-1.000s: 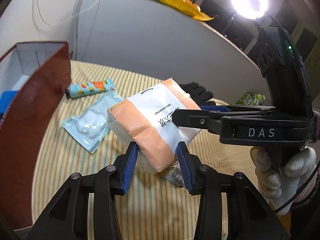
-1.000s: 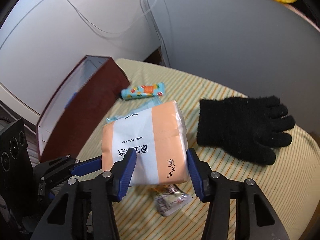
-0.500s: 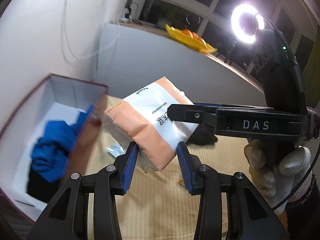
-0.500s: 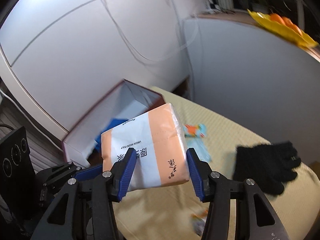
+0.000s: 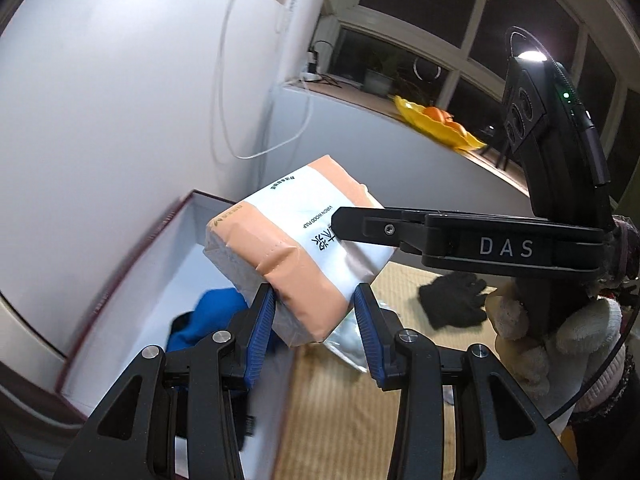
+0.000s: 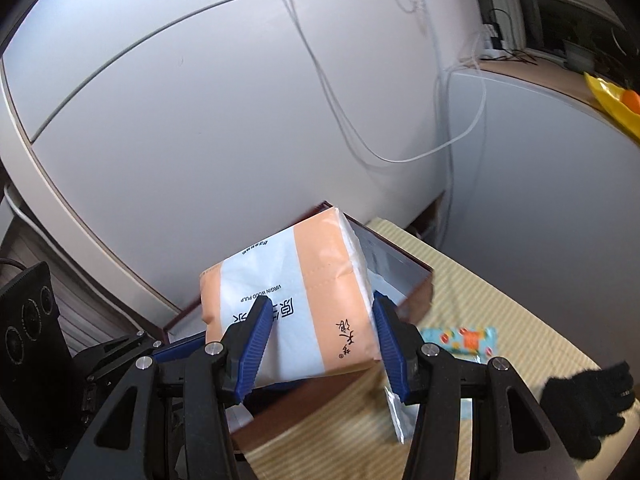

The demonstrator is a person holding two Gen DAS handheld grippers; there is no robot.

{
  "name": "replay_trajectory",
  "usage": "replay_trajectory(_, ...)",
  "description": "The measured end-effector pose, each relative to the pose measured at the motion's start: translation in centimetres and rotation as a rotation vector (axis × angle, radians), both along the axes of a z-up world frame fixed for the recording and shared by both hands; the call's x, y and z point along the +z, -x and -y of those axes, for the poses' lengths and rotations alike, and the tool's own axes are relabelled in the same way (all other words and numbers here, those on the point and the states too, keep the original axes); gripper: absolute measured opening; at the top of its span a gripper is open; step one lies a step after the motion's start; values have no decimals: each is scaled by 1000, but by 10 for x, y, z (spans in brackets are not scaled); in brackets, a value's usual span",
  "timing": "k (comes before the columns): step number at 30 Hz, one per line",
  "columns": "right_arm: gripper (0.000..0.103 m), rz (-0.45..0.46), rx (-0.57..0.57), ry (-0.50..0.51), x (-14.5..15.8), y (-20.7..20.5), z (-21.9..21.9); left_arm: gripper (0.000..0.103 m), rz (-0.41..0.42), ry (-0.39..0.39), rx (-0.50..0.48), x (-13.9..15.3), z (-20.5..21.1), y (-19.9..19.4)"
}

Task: Organize soft objects
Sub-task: 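Lower the tissue pack into the shoebox onto the towel and open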

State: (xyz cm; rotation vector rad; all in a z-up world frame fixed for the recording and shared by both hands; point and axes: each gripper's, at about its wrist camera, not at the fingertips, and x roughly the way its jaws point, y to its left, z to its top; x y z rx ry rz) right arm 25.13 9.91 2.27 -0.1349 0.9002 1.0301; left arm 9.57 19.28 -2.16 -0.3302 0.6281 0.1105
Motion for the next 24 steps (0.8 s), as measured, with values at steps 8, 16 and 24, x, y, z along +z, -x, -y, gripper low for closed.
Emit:
replay_trajectory(8,48,-13,13,1,-14,-12,-29,39,-35,-18,37,-9,-21,-14)
replay_trajectory(16,48,-10,30,12,-23,-21,-52,39,-56,-9,65,-18,-39,-24)
replay_trajectory(24,48,7,32,36,-27,-26,-66,39,-82,-18,90,-25,-48,-24)
